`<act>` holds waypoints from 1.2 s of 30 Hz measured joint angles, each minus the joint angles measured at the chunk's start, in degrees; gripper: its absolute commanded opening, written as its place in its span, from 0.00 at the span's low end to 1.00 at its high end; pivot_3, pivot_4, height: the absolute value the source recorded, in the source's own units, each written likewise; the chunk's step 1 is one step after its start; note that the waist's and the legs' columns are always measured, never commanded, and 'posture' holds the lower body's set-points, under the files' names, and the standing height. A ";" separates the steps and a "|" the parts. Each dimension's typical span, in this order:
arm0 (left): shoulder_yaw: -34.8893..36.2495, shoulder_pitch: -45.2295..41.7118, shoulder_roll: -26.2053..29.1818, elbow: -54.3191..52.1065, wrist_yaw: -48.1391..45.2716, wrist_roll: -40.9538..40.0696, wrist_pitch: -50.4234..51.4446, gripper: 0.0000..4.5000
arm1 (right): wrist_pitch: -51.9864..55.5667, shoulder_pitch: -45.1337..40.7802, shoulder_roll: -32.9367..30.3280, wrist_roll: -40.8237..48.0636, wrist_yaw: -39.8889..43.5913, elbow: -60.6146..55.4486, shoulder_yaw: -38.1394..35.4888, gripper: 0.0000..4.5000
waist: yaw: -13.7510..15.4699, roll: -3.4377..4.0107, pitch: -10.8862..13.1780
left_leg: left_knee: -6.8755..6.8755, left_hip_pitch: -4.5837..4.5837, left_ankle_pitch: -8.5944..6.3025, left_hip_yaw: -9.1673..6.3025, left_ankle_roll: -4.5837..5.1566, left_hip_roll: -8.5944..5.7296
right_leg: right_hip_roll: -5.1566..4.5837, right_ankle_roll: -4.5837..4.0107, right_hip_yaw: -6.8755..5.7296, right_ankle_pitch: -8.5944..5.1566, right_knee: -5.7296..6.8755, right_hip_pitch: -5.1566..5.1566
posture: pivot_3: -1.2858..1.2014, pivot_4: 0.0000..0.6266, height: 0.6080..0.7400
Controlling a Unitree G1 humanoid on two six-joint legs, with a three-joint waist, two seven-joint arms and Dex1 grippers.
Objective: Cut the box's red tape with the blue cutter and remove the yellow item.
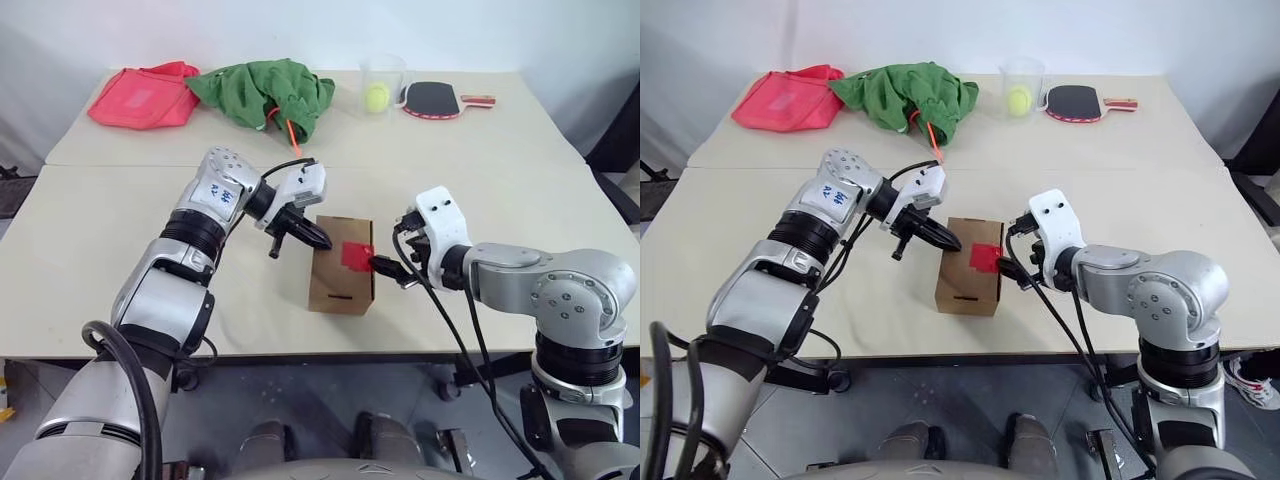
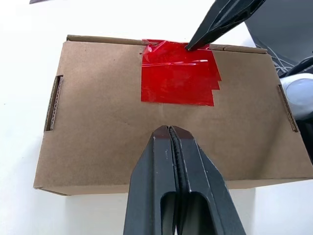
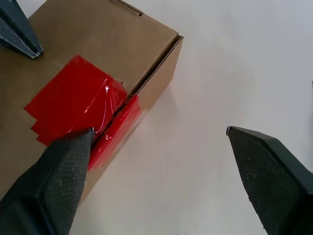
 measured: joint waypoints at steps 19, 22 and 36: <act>0.79 -0.03 -0.34 1.00 -0.22 0.47 -0.33 0.01 | 0.69 4.36 -3.02 -9.05 5.57 1.88 6.90 1.00 | 0.00 -0.04 -0.03 | 0.01 -0.01 -0.02 0.02 0.04 0.00 | 0.00 0.00 0.01 0.00 -0.06 0.00 | 0.52 0.24 1.00; 0.80 0.01 -0.38 0.98 -0.27 0.48 -0.34 0.01 | 0.12 5.31 -3.69 -10.03 6.77 0.87 7.12 1.00 | 0.05 -0.05 -0.04 | 0.02 -0.01 -0.03 0.02 0.05 0.00 | -0.01 0.00 0.01 0.00 -0.07 0.01 | 0.52 0.24 1.00; 1.31 0.95 0.14 -0.91 -0.27 0.73 0.33 0.01 | 2.04 7.75 -8.20 -10.39 18.84 -2.95 3.98 1.00 | -0.09 -0.07 -0.05 | 0.03 -0.01 -0.05 -0.01 0.10 0.01 | -0.01 0.00 0.05 0.00 -0.19 0.00 | 0.52 0.24 1.00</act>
